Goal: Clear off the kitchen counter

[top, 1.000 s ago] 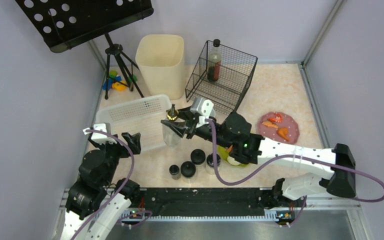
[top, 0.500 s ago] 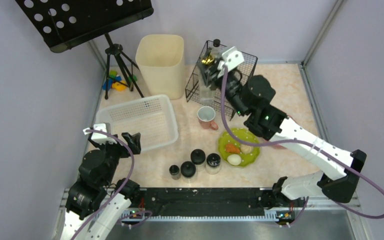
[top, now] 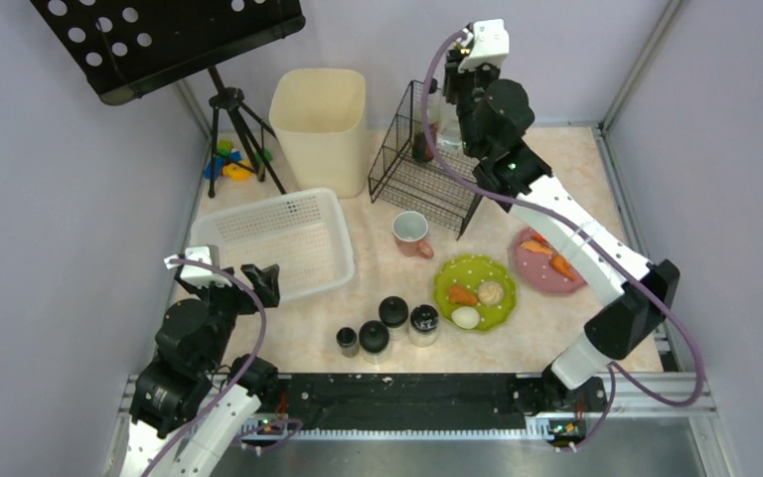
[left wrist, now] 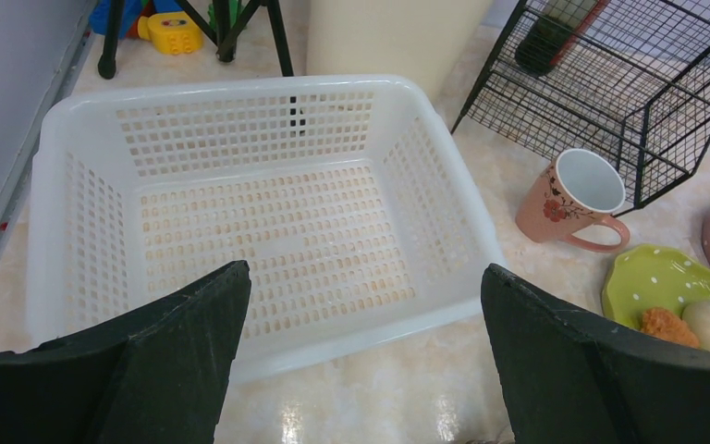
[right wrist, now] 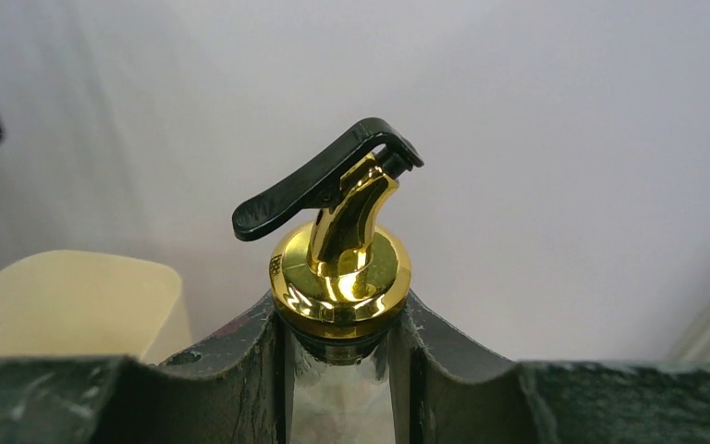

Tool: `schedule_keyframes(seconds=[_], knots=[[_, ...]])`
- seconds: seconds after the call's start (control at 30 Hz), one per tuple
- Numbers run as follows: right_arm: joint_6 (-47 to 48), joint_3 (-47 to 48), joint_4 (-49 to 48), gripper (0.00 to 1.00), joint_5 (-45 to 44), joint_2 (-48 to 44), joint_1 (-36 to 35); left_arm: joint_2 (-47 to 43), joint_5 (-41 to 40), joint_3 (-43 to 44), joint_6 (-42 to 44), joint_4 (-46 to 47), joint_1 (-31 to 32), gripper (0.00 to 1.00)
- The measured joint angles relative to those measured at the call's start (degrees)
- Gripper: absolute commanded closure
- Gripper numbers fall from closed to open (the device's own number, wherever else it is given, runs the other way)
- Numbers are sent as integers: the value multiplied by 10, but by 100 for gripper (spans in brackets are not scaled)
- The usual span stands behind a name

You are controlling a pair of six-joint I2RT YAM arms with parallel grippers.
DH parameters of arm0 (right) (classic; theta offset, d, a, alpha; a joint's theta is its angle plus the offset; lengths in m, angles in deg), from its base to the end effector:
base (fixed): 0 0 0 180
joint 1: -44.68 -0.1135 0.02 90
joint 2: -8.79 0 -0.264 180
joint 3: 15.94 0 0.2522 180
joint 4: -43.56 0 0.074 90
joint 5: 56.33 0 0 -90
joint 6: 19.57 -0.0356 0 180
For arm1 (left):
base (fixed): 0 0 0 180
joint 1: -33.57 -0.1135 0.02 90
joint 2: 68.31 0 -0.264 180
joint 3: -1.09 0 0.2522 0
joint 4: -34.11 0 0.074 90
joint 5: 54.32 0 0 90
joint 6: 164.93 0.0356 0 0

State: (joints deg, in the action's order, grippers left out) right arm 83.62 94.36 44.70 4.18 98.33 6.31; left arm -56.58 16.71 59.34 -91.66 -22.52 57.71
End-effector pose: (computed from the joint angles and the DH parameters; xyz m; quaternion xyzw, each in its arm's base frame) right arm 0.2873 0.2051 0.5021 -0.0551 0.5923 0.0291 0.8033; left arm 0.0422 -0.0062 0.3313 -0.0567 0.7614 -0.1027 0.6375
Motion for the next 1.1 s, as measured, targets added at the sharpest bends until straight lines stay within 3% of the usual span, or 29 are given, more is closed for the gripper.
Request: schedule_keyframes(seconds=[0.47, 1.1], knots=[[-23, 15, -74, 100, -37, 104, 109, -4, 11, -1, 0, 3, 0, 1], [-56, 51, -92, 100, -34, 197, 127, -4, 15, -2, 2, 5, 0, 1]])
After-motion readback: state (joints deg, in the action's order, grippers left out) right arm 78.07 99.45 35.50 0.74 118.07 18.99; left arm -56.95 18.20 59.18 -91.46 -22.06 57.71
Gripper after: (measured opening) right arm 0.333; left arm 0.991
